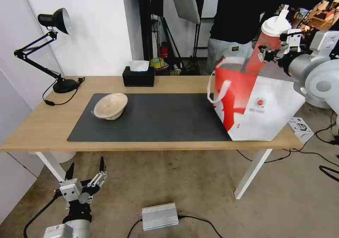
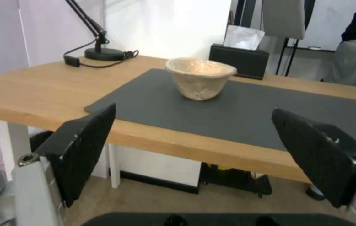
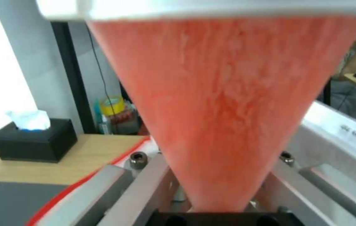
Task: Pick up the trash from the table and place it into the takeout bag.
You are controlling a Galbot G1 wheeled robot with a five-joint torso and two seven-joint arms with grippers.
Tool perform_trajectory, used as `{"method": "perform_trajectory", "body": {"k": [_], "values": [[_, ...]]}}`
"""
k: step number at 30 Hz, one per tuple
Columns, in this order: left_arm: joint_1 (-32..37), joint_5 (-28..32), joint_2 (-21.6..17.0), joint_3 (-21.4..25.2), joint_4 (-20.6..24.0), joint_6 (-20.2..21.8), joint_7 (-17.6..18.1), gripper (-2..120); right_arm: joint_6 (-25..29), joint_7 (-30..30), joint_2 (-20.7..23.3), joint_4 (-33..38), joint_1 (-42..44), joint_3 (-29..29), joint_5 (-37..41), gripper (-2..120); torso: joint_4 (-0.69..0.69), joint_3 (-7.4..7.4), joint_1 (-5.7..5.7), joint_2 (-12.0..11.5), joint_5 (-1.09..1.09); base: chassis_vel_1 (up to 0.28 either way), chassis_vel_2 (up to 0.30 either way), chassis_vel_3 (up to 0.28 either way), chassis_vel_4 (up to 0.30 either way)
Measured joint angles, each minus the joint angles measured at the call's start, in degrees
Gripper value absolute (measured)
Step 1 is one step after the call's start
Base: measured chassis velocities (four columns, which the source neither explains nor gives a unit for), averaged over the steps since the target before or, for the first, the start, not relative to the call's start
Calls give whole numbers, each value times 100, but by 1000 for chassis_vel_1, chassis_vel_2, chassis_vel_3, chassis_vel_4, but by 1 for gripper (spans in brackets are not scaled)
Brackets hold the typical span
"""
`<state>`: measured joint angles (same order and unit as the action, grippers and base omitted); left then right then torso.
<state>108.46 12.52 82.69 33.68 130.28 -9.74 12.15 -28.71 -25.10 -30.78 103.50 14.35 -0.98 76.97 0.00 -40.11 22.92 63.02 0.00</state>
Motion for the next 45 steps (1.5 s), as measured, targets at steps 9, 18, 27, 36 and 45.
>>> {"method": "perform_trajectory", "body": {"k": [9,18,27,36,45], "values": [[7,-30,57,-18,-27,-22,0,100,28,6,-174,-207,-163,116,83,3,0,0,0,0,0,0,0,0,0],[85,-106,146,-18,-12,-140,-69,100,34,11,-298,-280,-276,200,92,3,0,0,0,0,0,0,0,0,0],[105,-97,132,8,21,-161,-117,100,36,42,-378,-316,22,197,-215,3,-1,0,0,0,0,0,0,0,0],[98,-88,132,14,28,-161,-117,100,-91,41,-458,-353,299,224,-710,3,0,0,0,0,0,0,0,0,0],[74,-87,133,13,23,-160,-118,100,-881,149,-212,-220,122,347,-846,3,-1,0,0,0,1,0,0,0,0]]}}
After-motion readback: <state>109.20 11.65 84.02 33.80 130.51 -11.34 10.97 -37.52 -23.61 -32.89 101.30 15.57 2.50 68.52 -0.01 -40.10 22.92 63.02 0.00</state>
